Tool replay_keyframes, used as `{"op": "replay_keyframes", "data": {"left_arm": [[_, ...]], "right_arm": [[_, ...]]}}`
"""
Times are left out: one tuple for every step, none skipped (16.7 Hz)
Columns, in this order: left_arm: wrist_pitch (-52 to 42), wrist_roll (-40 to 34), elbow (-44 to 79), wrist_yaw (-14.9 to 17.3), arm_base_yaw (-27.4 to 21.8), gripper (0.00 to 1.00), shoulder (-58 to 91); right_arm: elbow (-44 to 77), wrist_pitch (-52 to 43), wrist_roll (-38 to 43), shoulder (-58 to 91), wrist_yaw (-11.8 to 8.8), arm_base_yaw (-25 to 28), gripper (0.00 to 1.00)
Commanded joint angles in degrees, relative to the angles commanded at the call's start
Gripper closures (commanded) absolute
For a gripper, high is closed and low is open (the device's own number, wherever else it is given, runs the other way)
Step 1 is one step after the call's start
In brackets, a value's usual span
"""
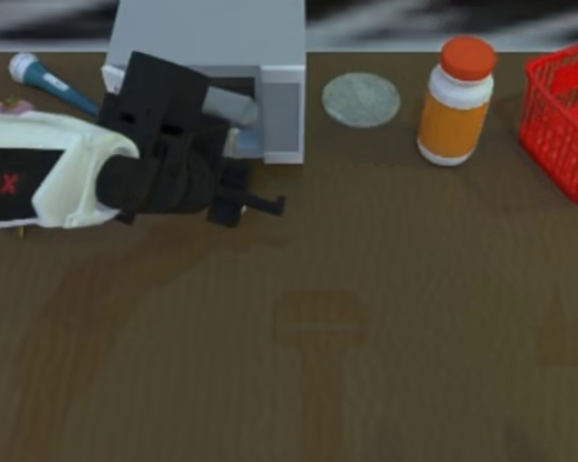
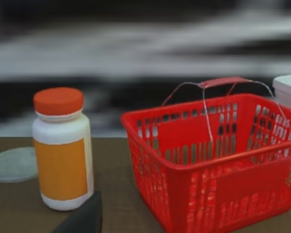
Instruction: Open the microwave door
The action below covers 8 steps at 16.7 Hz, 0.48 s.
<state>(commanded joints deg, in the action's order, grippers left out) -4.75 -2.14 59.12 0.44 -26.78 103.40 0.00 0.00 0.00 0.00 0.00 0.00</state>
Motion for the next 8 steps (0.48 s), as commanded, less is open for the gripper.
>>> {"op": "replay_keyframes", "data": {"left_arm": [[0.19, 0.69, -0.30, 0.52, 0.29, 1.00, -0.41], [0.26, 1.48, -0.75, 1.05, 0.64, 1.00, -0.71], [0.26, 2.07, -1.18, 1.48, 0.92, 1.00, -0.88], [0.25, 2.25, -1.30, 1.60, 1.00, 1.00, -0.93], [0.25, 2.25, -1.30, 1.60, 1.00, 1.00, -0.93], [0.25, 2.25, -1.30, 1.60, 1.00, 1.00, -0.93], [0.25, 2.25, -1.30, 1.60, 1.00, 1.00, -0.93], [0.25, 2.25, -1.30, 1.60, 1.00, 1.00, -0.93]], "right_arm": [[0.00, 0.00, 0.00, 0.00, 0.00, 0.00, 0.00], [0.00, 0.00, 0.00, 0.00, 0.00, 0.00, 0.00], [0.00, 0.00, 0.00, 0.00, 0.00, 0.00, 0.00], [0.00, 0.00, 0.00, 0.00, 0.00, 0.00, 0.00], [0.00, 0.00, 0.00, 0.00, 0.00, 0.00, 0.00], [0.00, 0.00, 0.00, 0.00, 0.00, 0.00, 0.00], [0.00, 0.00, 0.00, 0.00, 0.00, 0.00, 0.00], [0.00, 0.00, 0.00, 0.00, 0.00, 0.00, 0.00]]}}
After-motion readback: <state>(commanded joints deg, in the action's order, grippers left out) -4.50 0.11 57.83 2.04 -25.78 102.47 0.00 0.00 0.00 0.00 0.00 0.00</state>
